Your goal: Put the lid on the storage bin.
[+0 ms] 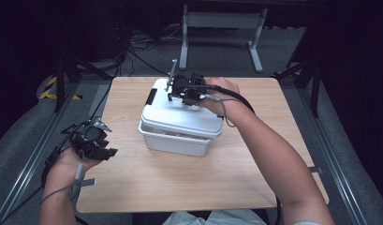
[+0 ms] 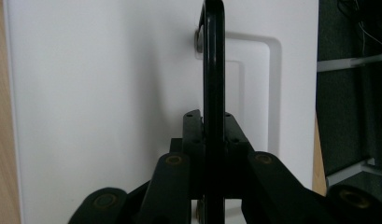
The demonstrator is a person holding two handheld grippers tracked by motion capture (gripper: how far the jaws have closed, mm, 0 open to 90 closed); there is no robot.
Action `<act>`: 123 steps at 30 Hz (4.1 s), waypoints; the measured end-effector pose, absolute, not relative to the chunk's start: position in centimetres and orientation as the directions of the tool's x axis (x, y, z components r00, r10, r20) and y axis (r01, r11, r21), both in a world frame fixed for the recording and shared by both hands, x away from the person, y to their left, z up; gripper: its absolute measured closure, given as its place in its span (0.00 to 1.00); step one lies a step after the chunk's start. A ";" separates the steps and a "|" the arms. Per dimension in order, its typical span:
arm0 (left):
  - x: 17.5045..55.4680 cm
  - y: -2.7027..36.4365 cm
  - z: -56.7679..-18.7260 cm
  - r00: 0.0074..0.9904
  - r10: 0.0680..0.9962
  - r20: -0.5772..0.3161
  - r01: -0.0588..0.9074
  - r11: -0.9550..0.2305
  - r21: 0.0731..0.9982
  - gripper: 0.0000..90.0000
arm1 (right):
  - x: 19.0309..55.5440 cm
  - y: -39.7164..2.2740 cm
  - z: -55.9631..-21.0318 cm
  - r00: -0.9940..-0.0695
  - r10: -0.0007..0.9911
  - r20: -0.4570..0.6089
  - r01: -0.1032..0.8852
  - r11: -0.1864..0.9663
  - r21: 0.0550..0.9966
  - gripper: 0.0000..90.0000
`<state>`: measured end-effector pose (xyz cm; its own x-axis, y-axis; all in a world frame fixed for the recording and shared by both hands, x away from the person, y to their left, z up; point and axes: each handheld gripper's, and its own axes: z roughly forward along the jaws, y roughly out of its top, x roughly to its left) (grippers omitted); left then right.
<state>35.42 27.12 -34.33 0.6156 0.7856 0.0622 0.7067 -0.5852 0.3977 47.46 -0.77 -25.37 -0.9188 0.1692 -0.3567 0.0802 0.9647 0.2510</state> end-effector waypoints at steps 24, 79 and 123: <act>35.4 27.2 -34.4 0.614 0.787 0.059 0.709 -0.583 0.397 0.59 | 48.4 1.0 -28.9 -0.935 0.141 -0.326 0.066 0.971 0.230 0.93; 36.1 27.0 -35.0 0.613 0.790 0.037 0.722 -0.578 0.380 0.59 | 46.3 -8.0 -22.7 -0.895 0.322 -0.310 0.186 0.899 0.396 0.66; 37.1 26.3 -35.7 0.611 0.790 0.048 0.725 -0.583 0.367 0.58 | 46.1 -24.0 -28.3 -0.777 0.585 -0.233 0.452 0.776 0.441 0.56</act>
<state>37.09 26.29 -35.73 0.6109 0.7903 0.0477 0.7250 -0.5826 0.3673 46.10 -24.04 -28.33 -0.7767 0.5850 -0.2334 0.4519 0.7757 0.4406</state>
